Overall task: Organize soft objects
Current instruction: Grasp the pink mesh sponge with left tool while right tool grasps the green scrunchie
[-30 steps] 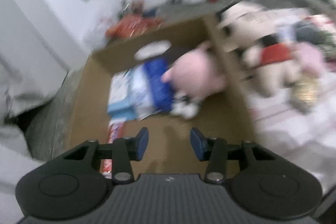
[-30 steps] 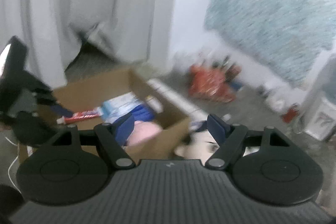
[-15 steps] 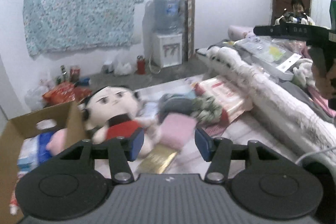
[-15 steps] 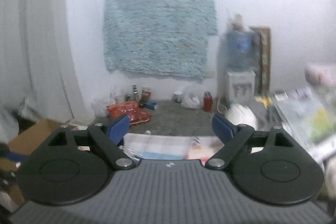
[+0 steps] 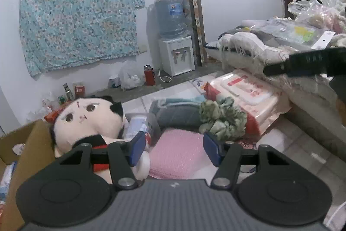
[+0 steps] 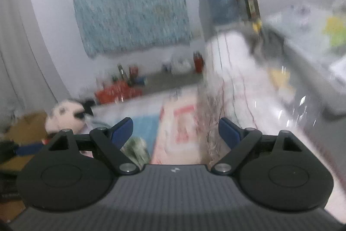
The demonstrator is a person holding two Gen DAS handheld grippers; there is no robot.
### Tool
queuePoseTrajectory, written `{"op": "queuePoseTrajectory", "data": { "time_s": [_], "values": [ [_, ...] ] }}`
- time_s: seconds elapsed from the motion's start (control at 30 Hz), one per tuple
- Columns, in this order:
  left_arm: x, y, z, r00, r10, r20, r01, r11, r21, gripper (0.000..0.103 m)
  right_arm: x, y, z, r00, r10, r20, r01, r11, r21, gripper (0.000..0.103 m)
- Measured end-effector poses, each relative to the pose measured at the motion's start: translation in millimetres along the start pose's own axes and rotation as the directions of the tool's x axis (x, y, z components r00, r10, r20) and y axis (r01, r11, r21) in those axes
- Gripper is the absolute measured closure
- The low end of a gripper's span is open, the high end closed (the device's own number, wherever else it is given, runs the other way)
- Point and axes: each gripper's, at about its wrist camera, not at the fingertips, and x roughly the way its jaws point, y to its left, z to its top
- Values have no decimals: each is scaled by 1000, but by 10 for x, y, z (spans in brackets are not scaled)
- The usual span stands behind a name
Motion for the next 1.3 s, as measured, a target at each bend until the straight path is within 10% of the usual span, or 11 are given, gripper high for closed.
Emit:
{"op": "queuePoseTrajectory", "data": {
  "time_s": [0.43, 0.57, 0.9, 1.0, 1.13, 1.3],
  "values": [
    [343, -61, -317, 992, -75, -105, 82, 994, 70, 38, -3, 363, -191, 1000, 5, -6, -6, 990, -144, 14],
    [455, -97, -243, 994, -85, -72, 95, 986, 139, 22, -114, 423, -183, 998, 61, 1, -60, 985, -160, 14],
    [928, 148, -184, 984, -110, -140, 123, 989, 85, 18, 547, 797, -175, 980, 73, -186, -112, 972, -207, 15],
    [932, 96, -250, 986, -92, -138, 110, 985, 134, 20, 666, 837, -191, 984, 38, -173, -73, 977, -201, 26],
    [907, 30, -271, 987, -73, -143, 95, 983, 154, 27, 684, 914, -267, 984, 2, -179, -47, 967, -250, 74],
    [761, 11, -310, 982, -104, -157, 132, 975, 181, 30, 661, 1002, -388, 978, -23, -208, -37, 959, -281, 87]
  ]
}}
